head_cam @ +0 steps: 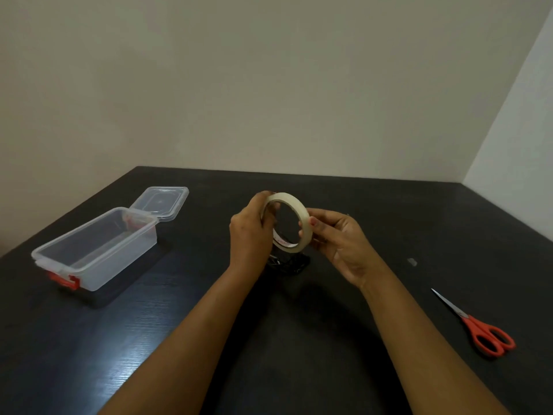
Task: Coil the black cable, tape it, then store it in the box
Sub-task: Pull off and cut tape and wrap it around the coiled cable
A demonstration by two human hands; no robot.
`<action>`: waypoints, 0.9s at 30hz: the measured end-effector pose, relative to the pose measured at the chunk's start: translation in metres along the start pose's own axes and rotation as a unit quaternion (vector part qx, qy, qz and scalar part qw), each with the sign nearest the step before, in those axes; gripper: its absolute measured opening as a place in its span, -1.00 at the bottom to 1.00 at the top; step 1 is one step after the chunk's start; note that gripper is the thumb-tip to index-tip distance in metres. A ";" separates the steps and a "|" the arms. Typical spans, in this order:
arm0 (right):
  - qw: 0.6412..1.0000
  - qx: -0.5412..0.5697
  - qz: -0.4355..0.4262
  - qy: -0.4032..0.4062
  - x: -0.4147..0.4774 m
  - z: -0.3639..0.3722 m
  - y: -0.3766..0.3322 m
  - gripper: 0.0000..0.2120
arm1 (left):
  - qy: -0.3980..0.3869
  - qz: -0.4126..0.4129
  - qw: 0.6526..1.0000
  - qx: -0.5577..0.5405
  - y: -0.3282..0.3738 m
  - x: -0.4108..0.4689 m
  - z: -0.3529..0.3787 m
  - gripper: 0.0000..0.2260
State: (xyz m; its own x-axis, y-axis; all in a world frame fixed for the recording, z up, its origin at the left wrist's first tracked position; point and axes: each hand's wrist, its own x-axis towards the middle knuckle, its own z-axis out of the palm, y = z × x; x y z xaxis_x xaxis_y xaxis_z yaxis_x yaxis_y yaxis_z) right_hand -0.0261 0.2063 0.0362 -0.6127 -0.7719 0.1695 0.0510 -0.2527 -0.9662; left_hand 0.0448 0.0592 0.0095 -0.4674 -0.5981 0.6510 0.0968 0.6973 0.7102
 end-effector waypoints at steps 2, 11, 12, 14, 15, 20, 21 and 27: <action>1.000 -0.011 -0.002 -0.005 0.000 0.001 0.000 -0.75 | -0.006 -0.016 1.000 0.001 0.000 0.001 -0.001 -0.84; 0.998 -0.061 -0.016 -0.027 0.000 0.000 0.003 -0.66 | -0.016 -0.106 0.993 -0.039 0.001 0.002 0.004 -0.80; 0.997 -0.066 -0.017 -0.023 0.001 0.001 0.005 -0.65 | -0.022 -0.114 0.992 -0.041 0.001 0.002 0.004 -0.78; 0.998 -0.051 -0.020 -0.010 0.002 0.001 0.006 -0.60 | -0.034 -0.125 0.991 -0.043 0.001 0.002 0.005 -0.76; 0.999 -0.035 -0.024 -0.001 0.003 0.000 0.006 -0.58 | -0.038 -0.126 0.990 -0.042 0.000 0.001 0.005 -0.76; 0.995 -0.068 -0.060 0.037 0.005 -0.002 0.006 -0.63 | -0.049 -0.065 0.996 0.025 -0.001 -0.001 0.002 -0.75; 0.995 -0.072 -0.062 0.042 0.005 -0.001 0.007 -0.65 | -0.044 -0.038 0.998 0.040 -0.001 -0.001 0.002 -0.77; 0.994 -0.083 -0.061 0.040 0.005 -0.006 0.007 -0.77 | -0.048 0.114 0.987 0.101 0.006 -0.003 0.001 -0.87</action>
State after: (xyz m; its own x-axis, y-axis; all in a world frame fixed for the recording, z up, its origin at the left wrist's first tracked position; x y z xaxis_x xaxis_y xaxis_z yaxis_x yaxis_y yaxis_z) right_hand -0.0334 0.2037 0.0296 -0.6669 -0.6915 0.2776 -0.1542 -0.2365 -0.9593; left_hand 0.0459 0.0657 0.0112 -0.5356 -0.3824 0.7530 0.0370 0.8802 0.4732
